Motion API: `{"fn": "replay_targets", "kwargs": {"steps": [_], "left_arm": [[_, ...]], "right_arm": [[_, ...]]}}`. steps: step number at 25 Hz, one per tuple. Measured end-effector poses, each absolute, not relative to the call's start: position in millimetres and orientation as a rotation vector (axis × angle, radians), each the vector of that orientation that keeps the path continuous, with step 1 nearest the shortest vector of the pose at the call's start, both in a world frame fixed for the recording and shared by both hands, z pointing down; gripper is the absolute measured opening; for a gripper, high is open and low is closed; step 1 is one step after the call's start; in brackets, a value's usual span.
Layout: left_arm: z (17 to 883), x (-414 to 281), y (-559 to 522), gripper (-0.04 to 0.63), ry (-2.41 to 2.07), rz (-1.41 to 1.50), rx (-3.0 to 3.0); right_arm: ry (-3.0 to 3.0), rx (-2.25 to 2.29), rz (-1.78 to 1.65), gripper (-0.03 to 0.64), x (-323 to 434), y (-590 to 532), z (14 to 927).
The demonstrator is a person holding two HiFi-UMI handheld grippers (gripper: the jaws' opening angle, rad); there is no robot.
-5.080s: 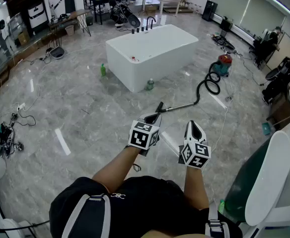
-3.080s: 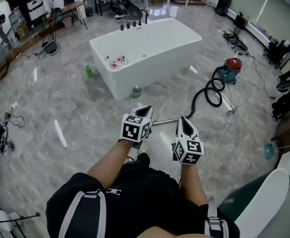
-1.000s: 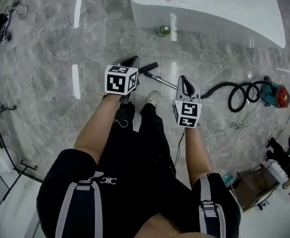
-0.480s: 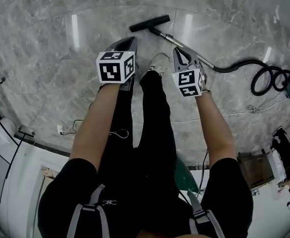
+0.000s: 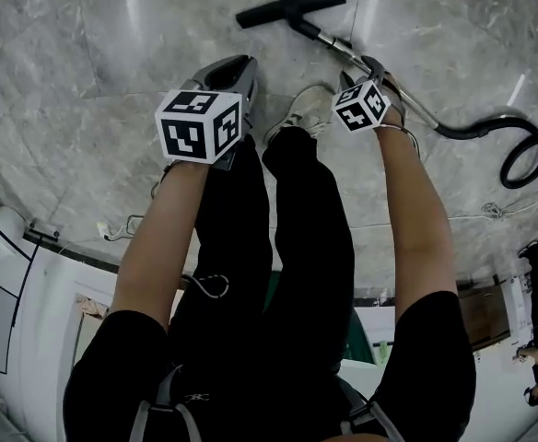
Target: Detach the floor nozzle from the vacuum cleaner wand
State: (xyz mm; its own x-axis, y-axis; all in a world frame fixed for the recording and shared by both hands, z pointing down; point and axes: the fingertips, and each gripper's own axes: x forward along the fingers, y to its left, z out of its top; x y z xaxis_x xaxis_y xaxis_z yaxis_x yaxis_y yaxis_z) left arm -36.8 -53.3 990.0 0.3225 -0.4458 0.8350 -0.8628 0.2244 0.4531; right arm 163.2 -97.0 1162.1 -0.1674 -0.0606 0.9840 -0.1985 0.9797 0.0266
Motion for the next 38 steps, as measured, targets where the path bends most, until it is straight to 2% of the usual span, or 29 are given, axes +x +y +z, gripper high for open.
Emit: {"fn": "replay_targets", "kwargs": {"steps": [3, 8, 11, 19, 22, 24, 29, 32, 36, 38], "left_arm": [[1019.8, -33.7, -51.8, 0.078, -1.276, 0.404, 1.391], [1054.1, -33.6, -60.6, 0.081, -1.253, 0.346, 1.357], [1059.9, -30.8, -68.9, 0.081, -1.227, 0.335, 1.348], [1010.8, -11.9, -83.7, 0.092, -1.224, 0.24, 1.275], [990.7, -9.6, -94.7, 0.218, -1.263, 0.165, 1.242], [977.1, -12.6, -106.7, 0.239, -1.301, 0.132, 1.235], [944.0, -15.6, -134.0, 0.244, -1.377, -0.1, 1.183], [932.7, -20.1, -134.5, 0.242, -1.423, -0.116, 1.192], [920.2, -4.7, -128.5, 0.155, -1.367, -0.081, 1.297], [915.1, 4.1, -128.1, 0.147, -1.314, -0.095, 1.348]], "right_arm": [[-1.714, 0.195, 0.046, 0.236, 166.3, -108.5, 1202.4], [-1.616, 0.072, 0.059, 0.23, 167.5, -101.8, 1255.1], [-1.586, 0.027, 0.113, 0.209, 168.2, -100.7, 1255.3], [-1.769, -0.015, 0.157, 0.209, 130.1, -95.9, 1137.9], [-1.845, -0.011, 0.194, 0.209, 112.5, -95.4, 1085.9], [-1.893, -0.004, 0.216, 0.209, 103.2, -97.8, 1052.1], [-1.97, -0.033, 0.246, 0.209, 93.3, -77.0, 983.5], [-1.977, -0.04, 0.318, 0.209, 91.2, -57.4, 968.9], [-1.989, -0.056, 0.377, 0.209, 98.9, -48.9, 966.5], [-2.014, -0.071, 0.402, 0.21, 99.1, -47.9, 976.4]]}}
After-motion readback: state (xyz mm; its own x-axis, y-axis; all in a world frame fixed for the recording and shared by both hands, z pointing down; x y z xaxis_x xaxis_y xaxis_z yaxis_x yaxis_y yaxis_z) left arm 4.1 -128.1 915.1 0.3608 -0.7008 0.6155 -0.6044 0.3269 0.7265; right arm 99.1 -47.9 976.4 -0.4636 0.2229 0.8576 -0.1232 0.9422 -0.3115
